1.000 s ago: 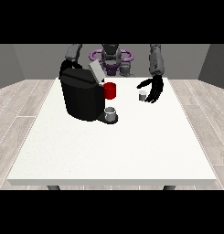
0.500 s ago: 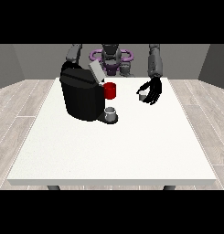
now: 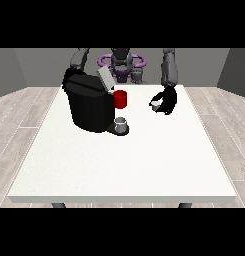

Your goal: Insert the coffee pod into the coffee machine and close the lid

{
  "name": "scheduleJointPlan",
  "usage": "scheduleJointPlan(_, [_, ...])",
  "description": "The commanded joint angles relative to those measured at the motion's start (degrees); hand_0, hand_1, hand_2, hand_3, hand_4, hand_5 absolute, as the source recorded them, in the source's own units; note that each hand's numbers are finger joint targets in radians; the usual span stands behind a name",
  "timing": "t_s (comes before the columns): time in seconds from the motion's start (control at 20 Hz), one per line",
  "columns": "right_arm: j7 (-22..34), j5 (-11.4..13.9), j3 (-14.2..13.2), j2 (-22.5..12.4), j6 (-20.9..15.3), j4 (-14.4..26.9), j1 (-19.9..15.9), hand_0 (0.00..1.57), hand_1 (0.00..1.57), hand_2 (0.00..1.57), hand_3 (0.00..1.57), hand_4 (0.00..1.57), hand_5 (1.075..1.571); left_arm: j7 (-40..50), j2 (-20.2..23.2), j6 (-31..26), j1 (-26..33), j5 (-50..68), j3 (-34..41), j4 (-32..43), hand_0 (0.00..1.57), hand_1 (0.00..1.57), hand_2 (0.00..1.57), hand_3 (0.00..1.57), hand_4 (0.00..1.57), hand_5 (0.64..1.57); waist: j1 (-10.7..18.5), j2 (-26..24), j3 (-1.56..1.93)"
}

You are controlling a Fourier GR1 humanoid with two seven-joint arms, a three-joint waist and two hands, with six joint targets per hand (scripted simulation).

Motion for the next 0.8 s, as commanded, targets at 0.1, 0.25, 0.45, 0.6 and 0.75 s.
scheduleJointPlan(0.1, [1.81,0.68,-0.12,0.59,-2.10,0.68,-0.92,0.00,0.00,0.00,0.00,0.45,1.571,-1.12,-0.05,-0.50,-1.32,-2.87,-0.89,1.85,1.23,1.23,1.36,1.31,0.47,1.571,1.43,-1.39,-0.19])
scheduleJointPlan(0.25, [1.34,-0.14,-1.17,0.11,-1.35,3.84,-0.81,0.00,0.00,0.00,0.00,0.44,1.571,-1.66,-1.86,-5.09,-3.12,-1.59,-1.71,-0.80,1.42,1.42,1.46,1.42,0.56,1.571,2.47,-3.26,-0.17])
scheduleJointPlan(0.45, [-3.39,0.07,-1.47,1.87,-2.21,7.64,2.91,0.00,0.00,0.00,0.00,0.49,1.571,-3.39,-1.19,-11.05,-4.28,-0.14,-2.25,-4.79,1.40,1.40,1.42,1.36,0.60,1.571,4.69,-6.95,-0.15])
scheduleJointPlan(0.6, [-2.28,-0.87,-1.70,0.01,0.21,7.42,0.29,0.00,0.00,0.00,0.00,0.51,1.571,-0.17,-0.44,-11.95,-9.18,-0.23,-0.99,-5.30,1.32,1.32,1.38,1.35,0.58,1.571,2.41,-5.68,-0.16])
scheduleJointPlan(0.75, [1.23,0.03,-0.26,-0.03,-0.46,4.90,-1.14,0.00,0.00,0.00,0.00,0.46,1.571,-3.32,1.82,-12.85,-9.84,-0.08,0.41,-4.69,1.26,1.26,1.32,1.30,0.53,1.571,0.89,-4.44,-0.19])
